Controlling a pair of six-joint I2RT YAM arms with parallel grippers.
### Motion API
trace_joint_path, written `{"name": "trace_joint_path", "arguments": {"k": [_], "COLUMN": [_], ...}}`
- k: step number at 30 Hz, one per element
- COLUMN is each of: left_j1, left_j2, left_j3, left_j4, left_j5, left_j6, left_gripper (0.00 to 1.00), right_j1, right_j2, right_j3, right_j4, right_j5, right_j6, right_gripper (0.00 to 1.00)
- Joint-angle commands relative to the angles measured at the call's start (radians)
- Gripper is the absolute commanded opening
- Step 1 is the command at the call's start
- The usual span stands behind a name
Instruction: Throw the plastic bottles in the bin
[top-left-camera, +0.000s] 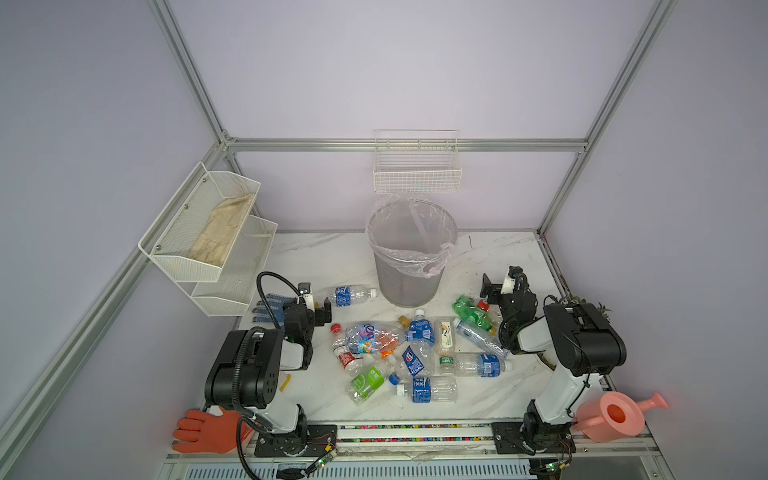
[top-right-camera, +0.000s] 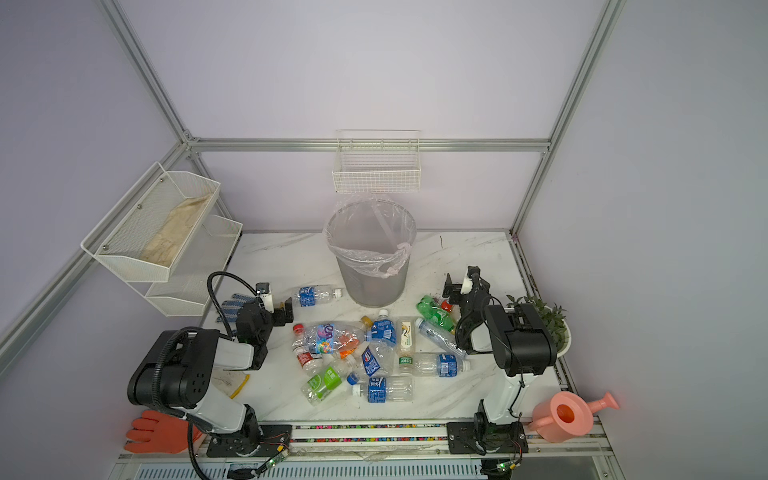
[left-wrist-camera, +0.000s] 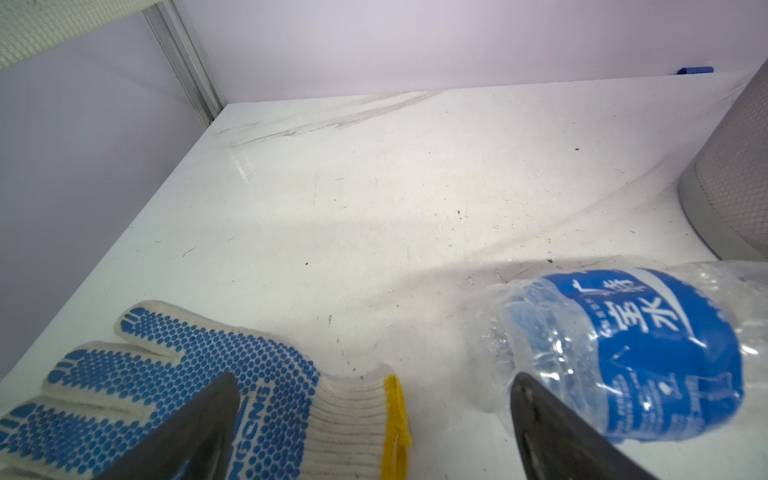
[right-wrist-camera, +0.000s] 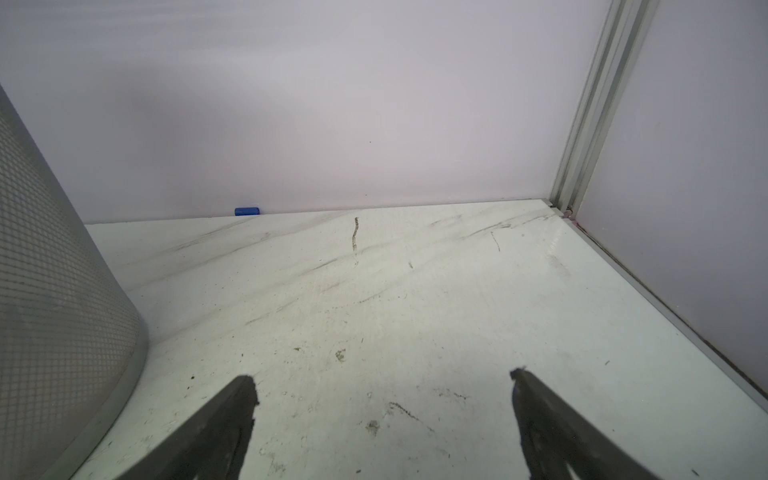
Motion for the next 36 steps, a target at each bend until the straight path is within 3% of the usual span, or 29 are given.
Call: {"name": "trace_joint_path", "arguments": {"k": [1,18,24,26,30,36], "left_j1": [0.007,0.007,0.007,-0.002,-0.012,-0.03], "left_j2": [-0.024,-0.023,-0.043,-0.089,-0.298,-0.495], "left_j3": [0.044,0.047,0.071,0.082,0.215,0.5], "left_j4": [0.031,0.028,-0.054,-0.061,-0.413,-0.998], "left_j5": [-0.006,-0.029,-0.035,-0.096,-0.252,-0.134], "left_j6": [-0.025,-0.034,-0.035,-0.029,-0.119,-0.175], "left_gripper": [1.0,1.0,1.0,1.0,1.0,1.0], "right_j1": [-0.004,-0.004,-0.004,-0.005,-0.004,-0.004], "right_j2": [-0.018,-0.018,-0.018,-0.018,-0.018,-0.018], "right_j3": [0.001,0.001,0.0,0.001,0.001,0.0], "right_j4": [0.024,0.024,0.024,0.024,0.023,0.024], "right_j5": [0.011,0.011,0.011,0.011,0.011,0.011], "right_j6": [-0.008,-0.01,-0.009,-0.008,-0.009,-0.009], "right_gripper": [0.97,0.97,0.97,0.97,0.97,0.97]}}
